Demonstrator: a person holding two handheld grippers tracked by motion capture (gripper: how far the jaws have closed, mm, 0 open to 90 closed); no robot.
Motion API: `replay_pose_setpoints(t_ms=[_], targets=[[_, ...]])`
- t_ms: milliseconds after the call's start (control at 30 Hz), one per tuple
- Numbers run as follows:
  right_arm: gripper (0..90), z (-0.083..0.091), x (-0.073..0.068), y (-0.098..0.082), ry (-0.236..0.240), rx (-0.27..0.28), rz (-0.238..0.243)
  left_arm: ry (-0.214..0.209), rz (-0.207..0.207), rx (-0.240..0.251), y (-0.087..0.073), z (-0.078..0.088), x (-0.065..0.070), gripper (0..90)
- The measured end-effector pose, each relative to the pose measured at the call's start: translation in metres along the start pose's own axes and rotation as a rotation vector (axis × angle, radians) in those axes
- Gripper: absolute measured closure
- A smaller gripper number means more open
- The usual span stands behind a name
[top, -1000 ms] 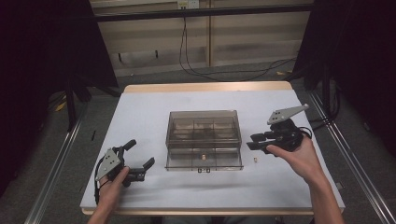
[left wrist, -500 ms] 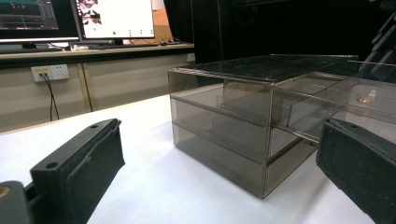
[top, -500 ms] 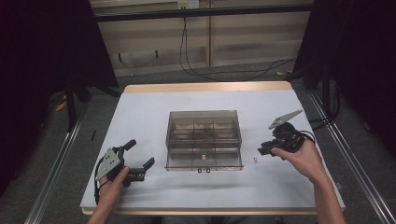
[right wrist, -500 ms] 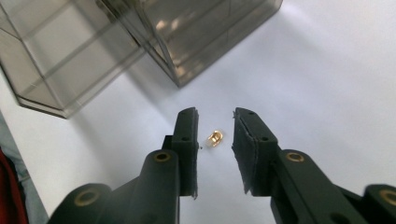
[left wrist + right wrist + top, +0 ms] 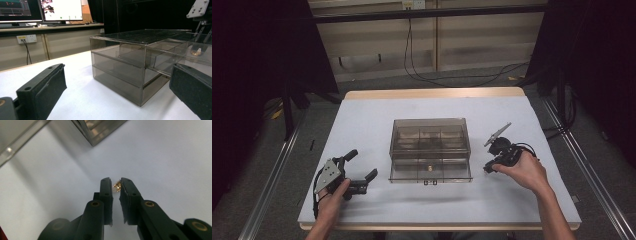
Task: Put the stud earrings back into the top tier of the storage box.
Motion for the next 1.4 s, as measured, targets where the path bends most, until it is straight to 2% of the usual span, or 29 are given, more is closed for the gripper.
replay_pose_setpoints(t_ms=[200,567,700,833,1000,1067,1133,1200,1400], targets=[[79.8,-0.009,-0.001,0.000,-0.007,-0.053,-0.003,-0.001,-0.001,-0.003,0.000,0.000,0.000,0.7],[82.8,-0.016,0.000,-0.002,-0.009,-0.076,-0.007,-0.002,-0.002,-0.003,0.000,0.000,0.000,0.7],[85.1,-0.017,0.000,-0.001,-0.023,-0.072,-0.008,-0.002,-0.002,-0.004,0.000,0.000,0.000,0.7],[85.5,-0.015,0.000,-0.001,-0.016,-0.065,-0.016,-0.002,-0.002,-0.003,0.000,0.000,0.000,0.7],[85.6,-0.007,0.001,-0.003,-0.009,-0.023,-0.034,-0.002,-0.002,-0.003,0.000,0.000,0.000,0.7],[85.6,-0.001,0.001,-0.004,-0.007,0.018,-0.046,-0.002,-0.001,-0.003,0.000,0.000,0.000,0.7],[85.6,0.005,0.001,-0.005,-0.020,0.054,-0.038,-0.002,-0.001,-0.003,0.000,0.000,0.000,0.7],[85.7,0.009,-0.001,-0.006,-0.008,0.093,-0.028,-0.002,-0.002,-0.003,0.000,0.000,0.000,0.7],[85.7,0.021,-0.002,-0.008,-0.005,0.164,-0.027,-0.004,0.001,-0.002,0.000,0.000,0.000,0.7]])
Point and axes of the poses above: each handheld gripper's, and its own axes: z roughly backward along the jaws, y roughly out of its top, x roughly to its right, the point moved 2 cm from there along -z, roughly forward along the jaws, and after that the axes turned 11 degrees about z, right-handed, at the moved point
